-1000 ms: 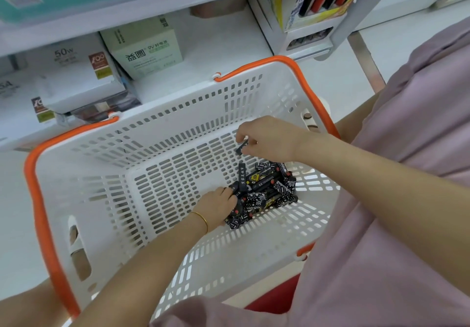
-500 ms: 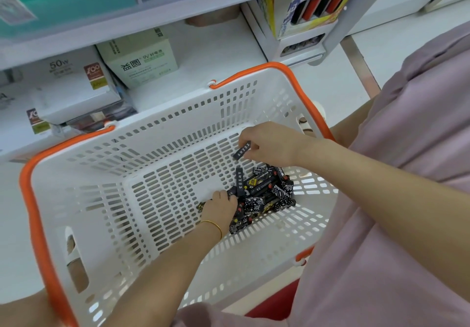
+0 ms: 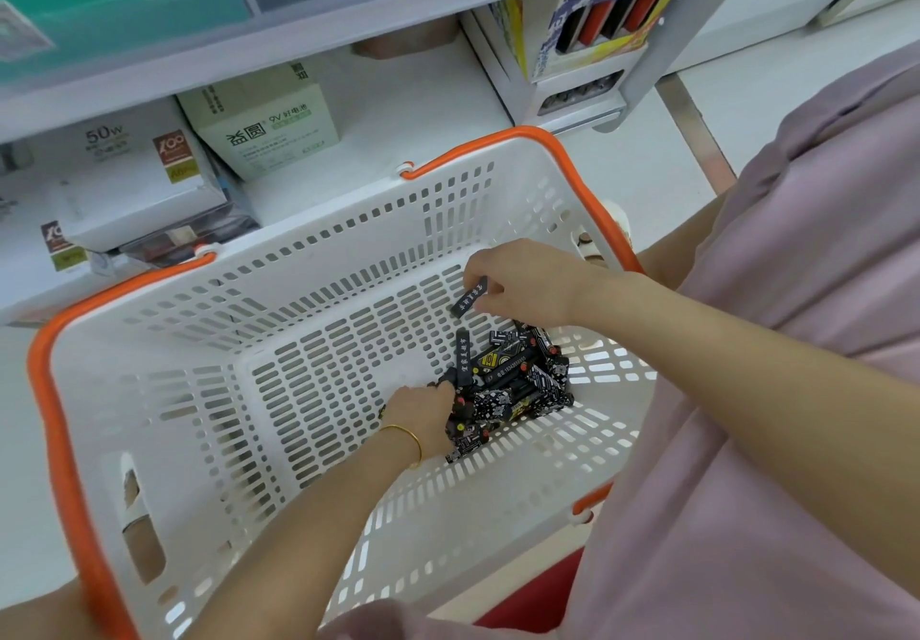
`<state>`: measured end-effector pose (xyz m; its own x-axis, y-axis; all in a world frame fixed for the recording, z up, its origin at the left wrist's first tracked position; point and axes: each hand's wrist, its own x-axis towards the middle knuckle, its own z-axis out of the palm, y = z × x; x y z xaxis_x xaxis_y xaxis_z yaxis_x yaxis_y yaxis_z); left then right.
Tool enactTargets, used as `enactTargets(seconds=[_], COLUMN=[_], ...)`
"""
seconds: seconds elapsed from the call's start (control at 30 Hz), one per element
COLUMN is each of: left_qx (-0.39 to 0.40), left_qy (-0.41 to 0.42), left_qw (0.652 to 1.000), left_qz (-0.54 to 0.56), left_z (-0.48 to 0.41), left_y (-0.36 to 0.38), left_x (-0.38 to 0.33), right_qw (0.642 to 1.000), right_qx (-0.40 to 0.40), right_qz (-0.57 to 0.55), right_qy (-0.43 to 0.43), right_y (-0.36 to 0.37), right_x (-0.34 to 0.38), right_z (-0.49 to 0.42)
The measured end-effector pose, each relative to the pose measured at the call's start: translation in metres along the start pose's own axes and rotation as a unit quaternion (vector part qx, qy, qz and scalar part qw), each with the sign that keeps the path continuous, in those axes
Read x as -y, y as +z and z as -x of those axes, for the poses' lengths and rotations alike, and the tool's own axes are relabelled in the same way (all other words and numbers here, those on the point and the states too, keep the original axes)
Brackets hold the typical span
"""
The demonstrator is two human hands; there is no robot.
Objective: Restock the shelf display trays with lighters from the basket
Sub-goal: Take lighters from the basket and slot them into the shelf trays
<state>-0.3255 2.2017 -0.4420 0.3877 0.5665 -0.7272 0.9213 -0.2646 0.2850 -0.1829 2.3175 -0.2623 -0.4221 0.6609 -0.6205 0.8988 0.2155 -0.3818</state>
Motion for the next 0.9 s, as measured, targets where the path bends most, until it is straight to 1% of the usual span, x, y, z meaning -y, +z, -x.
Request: enactTargets(seconds=[0.03, 0.07, 0.1, 0.13, 0.17, 0.23, 0.37, 0.43, 0.47, 0.53, 0.6, 0.67, 0.73, 0.8, 0.83, 0.9], left_qx=[0.008, 0.006, -0.003, -0.019, -0.029, -0.05, -0.083, -0.104, -0.111, -0.128, -0.146, -0.165, -0.186, -0.204, -0.212, -0.232], left_qy=[-0.019, -0.038, -0.058, -0.077, -0.094, -0.1, -0.063, -0.034, -0.024, -0.008, 0.014, 0.035, 0.054, 0.065, 0.067, 0.072], left_qw=[0.997, 0.986, 0.967, 0.942, 0.911, 0.84, 0.696, 0.645, 0.628, 0.612, 0.605, 0.589, 0.571, 0.567, 0.568, 0.567], left_qz=[0.08, 0.165, 0.247, 0.326, 0.401, 0.531, 0.711, 0.757, 0.769, 0.78, 0.783, 0.79, 0.798, 0.795, 0.792, 0.787], left_z=[0.001, 0.004, 0.007, 0.01, 0.013, 0.021, 0.048, 0.062, 0.07, 0.085, 0.099, 0.112, 0.127, 0.143, 0.152, 0.17], left_y=[-0.004, -0.011, -0.019, -0.029, -0.038, -0.06, -0.106, -0.132, -0.145, -0.167, -0.186, -0.204, -0.222, -0.239, -0.247, -0.262], left_x=[0.002, 0.002, 0.003, 0.003, 0.004, 0.002, -0.009, -0.017, -0.02, -0.027, -0.032, -0.037, -0.041, -0.044, -0.045, -0.047], right_qw=[1.0, 1.0, 1.0, 0.999, 0.999, 0.997, 0.992, 0.986, 0.98, 0.961, 0.935, 0.92, 0.914, 0.904, 0.892, 0.854], right_qx=[-0.002, -0.006, -0.015, -0.027, -0.04, -0.054, -0.052, -0.062, -0.067, -0.073, -0.066, -0.068, -0.101, -0.128, -0.128, -0.104], right_qz=[-0.001, -0.003, -0.006, -0.01, -0.017, -0.041, -0.106, -0.154, -0.186, -0.268, -0.343, -0.373, -0.371, -0.373, -0.395, -0.466], right_qy=[0.005, 0.012, 0.021, 0.028, 0.033, 0.037, 0.036, 0.032, 0.028, 0.0, -0.058, -0.104, -0.133, -0.165, -0.181, -0.206], right_y=[-0.001, -0.003, -0.006, -0.009, -0.013, -0.02, -0.035, -0.043, -0.048, -0.057, -0.063, -0.069, -0.077, -0.087, -0.093, -0.103], right_x=[0.0, 0.001, 0.0, 0.0, -0.001, 0.0, 0.006, 0.009, 0.011, 0.015, 0.019, 0.025, 0.033, 0.041, 0.043, 0.046], right_z=[0.0, 0.001, 0.002, 0.003, 0.004, 0.008, 0.018, 0.026, 0.031, 0.043, 0.057, 0.067, 0.074, 0.08, 0.082, 0.087])
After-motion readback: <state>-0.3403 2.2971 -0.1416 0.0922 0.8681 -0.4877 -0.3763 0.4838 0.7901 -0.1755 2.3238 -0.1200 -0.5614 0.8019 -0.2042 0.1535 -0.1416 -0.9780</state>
